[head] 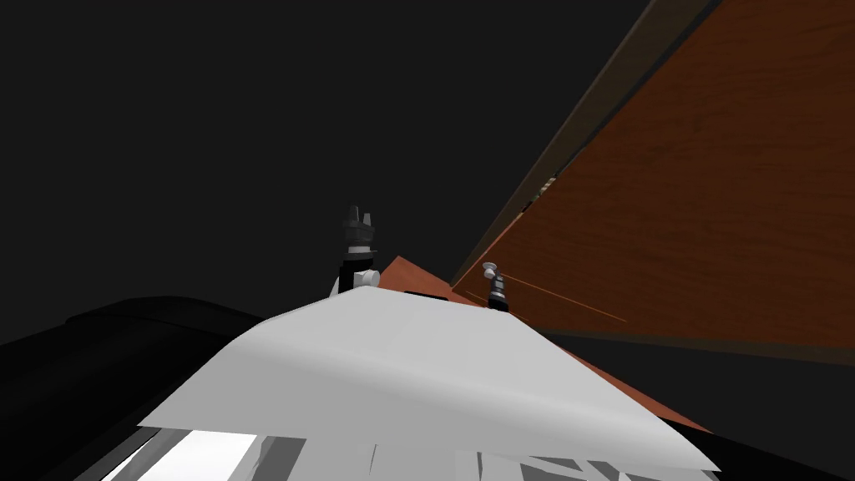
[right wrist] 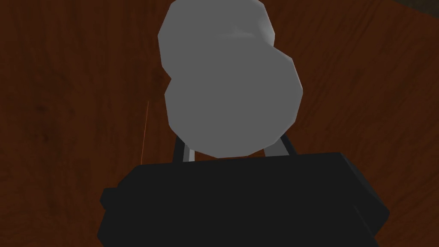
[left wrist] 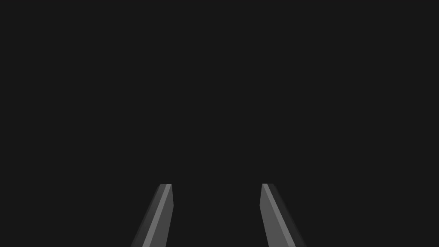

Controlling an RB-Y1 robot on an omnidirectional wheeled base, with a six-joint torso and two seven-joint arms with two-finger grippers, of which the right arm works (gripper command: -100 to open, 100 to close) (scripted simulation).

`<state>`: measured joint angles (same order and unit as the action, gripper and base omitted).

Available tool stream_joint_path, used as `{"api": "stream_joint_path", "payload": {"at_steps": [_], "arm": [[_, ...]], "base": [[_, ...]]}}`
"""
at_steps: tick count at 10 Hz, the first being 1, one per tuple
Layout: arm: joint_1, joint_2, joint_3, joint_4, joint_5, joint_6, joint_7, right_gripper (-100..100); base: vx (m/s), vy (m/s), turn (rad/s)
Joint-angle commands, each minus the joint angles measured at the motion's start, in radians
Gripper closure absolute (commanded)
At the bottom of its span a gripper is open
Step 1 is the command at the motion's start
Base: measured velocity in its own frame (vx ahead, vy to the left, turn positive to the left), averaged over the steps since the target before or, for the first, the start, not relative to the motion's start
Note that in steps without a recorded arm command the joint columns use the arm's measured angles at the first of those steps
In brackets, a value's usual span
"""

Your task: Pull the door open

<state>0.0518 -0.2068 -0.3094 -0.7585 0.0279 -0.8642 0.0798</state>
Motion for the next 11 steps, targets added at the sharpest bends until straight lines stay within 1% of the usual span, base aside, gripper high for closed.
{"api": "stream_joint_path", "payload": {"at_steps": [1,2,3,4,5,6,7,8,9,10,11], "arm": [[-0.006,0.008,0.021,0.001,-0.020,-0.005,-0.050,100],[-0.007,0.005,0.031,0.002,-0.041,-0.004,-0.075,100],[-0.007,0.005,0.031,0.002,-0.041,-0.004,-0.092,100],[-0.008,0.002,0.041,0.003,-0.063,-0.003,-0.125,100],[-0.008,0.002,0.041,0.003,-0.063,-0.003,-0.133,100],[-0.008,-0.002,0.051,0.004,-0.084,-0.002,-0.172,100],[-0.008,-0.002,0.051,0.004,-0.084,-0.002,-0.175,100],[-0.009,-0.005,0.061,0.005,-0.105,-0.001,-0.215,100],[-0.009,-0.005,0.061,0.005,-0.105,-0.001,-0.216,100],[-0.010,-0.008,0.071,0.006,-0.126,0.000,-0.257,100],[-0.010,-0.011,0.081,0.007,-0.148,0.001,-0.280,100]], "base": [[-0.040,-0.013,0.056],[-0.070,-0.023,0.093],[-0.054,-0.019,0.055],[-0.043,-0.011,0.060],[-0.030,-0.007,0.042],[-0.038,-0.011,0.038],[-0.035,-0.013,0.063],[-0.055,-0.013,0.076],[-0.046,-0.009,0.033],[-0.047,-0.009,0.046],[-0.062,-0.026,0.091]]}}
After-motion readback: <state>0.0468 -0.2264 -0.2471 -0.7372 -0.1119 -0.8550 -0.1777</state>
